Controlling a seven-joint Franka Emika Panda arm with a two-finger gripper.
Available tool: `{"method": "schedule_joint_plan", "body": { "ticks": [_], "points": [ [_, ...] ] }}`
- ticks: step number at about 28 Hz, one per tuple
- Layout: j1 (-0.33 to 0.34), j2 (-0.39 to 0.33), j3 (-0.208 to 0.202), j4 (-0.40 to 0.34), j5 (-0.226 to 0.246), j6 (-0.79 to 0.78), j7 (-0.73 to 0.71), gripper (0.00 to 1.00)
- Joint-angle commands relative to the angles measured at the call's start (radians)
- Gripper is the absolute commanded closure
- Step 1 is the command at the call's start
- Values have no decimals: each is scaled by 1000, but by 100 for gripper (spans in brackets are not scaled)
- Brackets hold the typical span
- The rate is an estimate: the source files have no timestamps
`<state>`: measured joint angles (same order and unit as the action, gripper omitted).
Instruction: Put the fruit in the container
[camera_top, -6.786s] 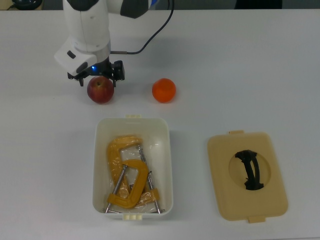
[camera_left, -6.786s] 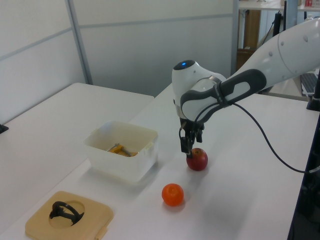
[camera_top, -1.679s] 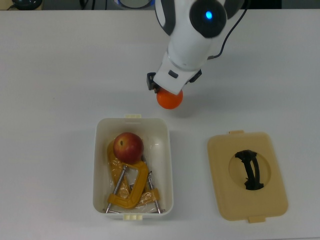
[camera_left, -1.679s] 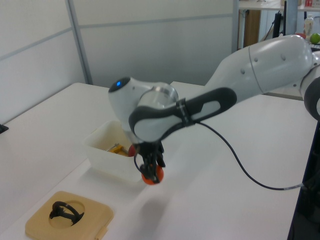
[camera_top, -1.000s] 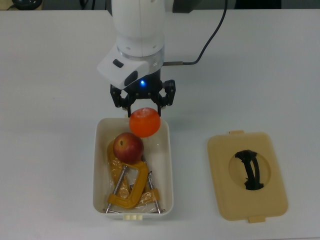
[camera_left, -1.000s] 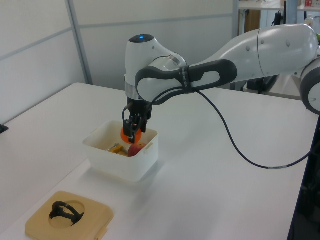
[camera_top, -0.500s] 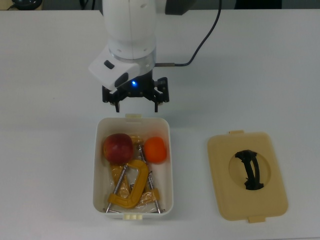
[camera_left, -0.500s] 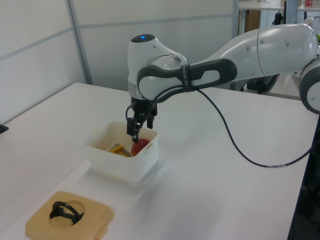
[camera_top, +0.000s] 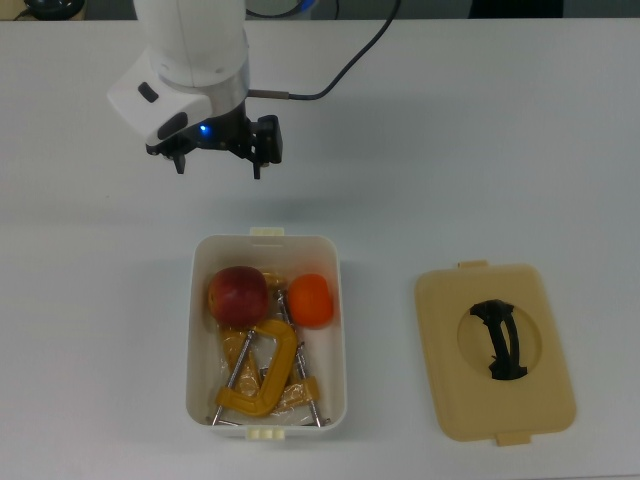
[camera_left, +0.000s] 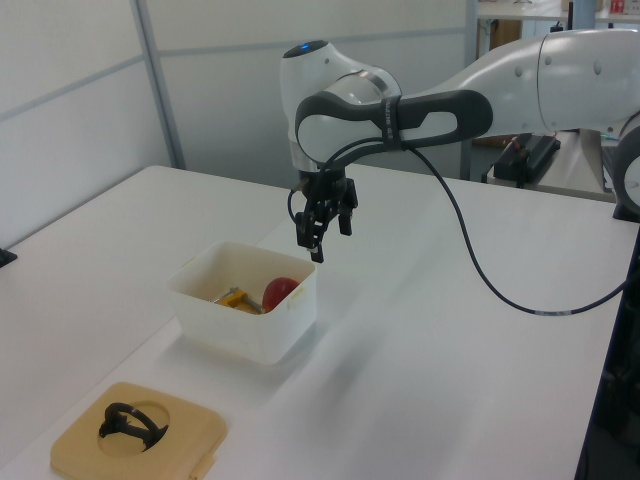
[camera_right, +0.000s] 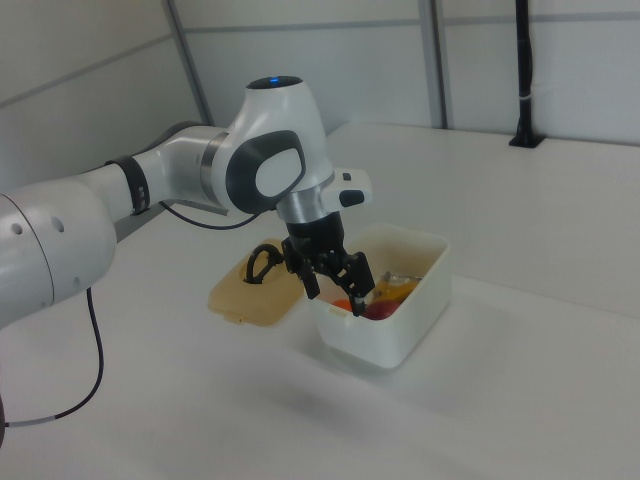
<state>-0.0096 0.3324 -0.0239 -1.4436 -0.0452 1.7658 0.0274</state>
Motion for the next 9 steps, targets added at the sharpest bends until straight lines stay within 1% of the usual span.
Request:
{"method": "schedule_joint_plan", "body": {
  "ticks": [1, 9],
  "points": [
    [6, -10, -13, -8, -7, -23, -21, 0],
    [5, -7, -13, -15, -7, -23, -21, 0]
  ]
}}
